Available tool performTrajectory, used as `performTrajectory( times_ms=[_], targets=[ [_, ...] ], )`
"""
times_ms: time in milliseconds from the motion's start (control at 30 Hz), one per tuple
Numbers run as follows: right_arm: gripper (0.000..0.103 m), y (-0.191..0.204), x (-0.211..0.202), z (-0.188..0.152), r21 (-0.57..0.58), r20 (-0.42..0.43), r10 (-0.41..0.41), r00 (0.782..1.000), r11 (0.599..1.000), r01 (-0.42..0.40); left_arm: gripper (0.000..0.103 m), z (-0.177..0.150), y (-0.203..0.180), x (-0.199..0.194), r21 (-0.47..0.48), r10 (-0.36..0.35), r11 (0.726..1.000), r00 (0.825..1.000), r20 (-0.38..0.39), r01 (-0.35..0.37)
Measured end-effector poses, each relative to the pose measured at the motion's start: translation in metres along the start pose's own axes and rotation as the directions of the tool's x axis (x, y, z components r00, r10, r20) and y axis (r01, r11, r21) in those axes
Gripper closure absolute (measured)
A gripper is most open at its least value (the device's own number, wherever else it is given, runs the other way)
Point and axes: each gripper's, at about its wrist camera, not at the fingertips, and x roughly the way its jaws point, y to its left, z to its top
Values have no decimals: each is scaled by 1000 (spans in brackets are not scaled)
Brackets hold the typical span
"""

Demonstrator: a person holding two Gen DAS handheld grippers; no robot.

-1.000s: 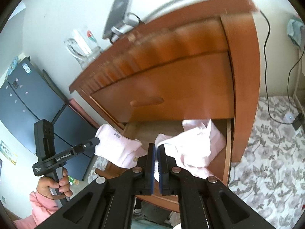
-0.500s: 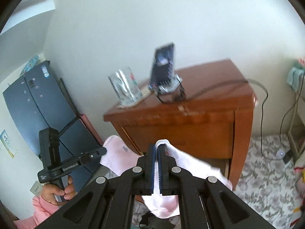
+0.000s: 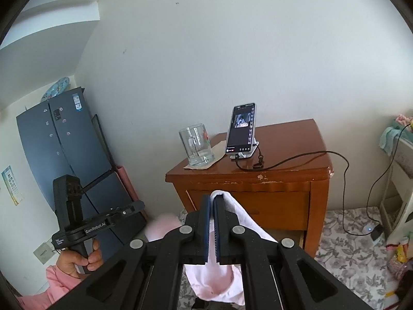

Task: Organize soft objects
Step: 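Lift the pink sock and pink shirt up out of the drawer with both tools, then carry both pink items down toward the bed beside the other items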

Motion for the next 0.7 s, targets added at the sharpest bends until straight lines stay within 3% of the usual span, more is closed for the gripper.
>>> performTrajectory(
  times_ms=[133, 400, 700],
  targets=[
    [100, 4, -3, -14, 4, -38, -7, 999, 1000, 7, 100, -11, -5, -4, -1, -15, 1000, 1000, -21, 15],
    [100, 0, 13, -56, 22, -155, -14, 988, 1000, 17, 100, -51, 9, 21, -61, -27, 998, 990, -139, 19],
    [100, -16, 61, -114, 36, -337, -38, 941, 998, 53, 100, -91, 25, 50, -87, 5, 996, 970, -243, -27]
  ],
)
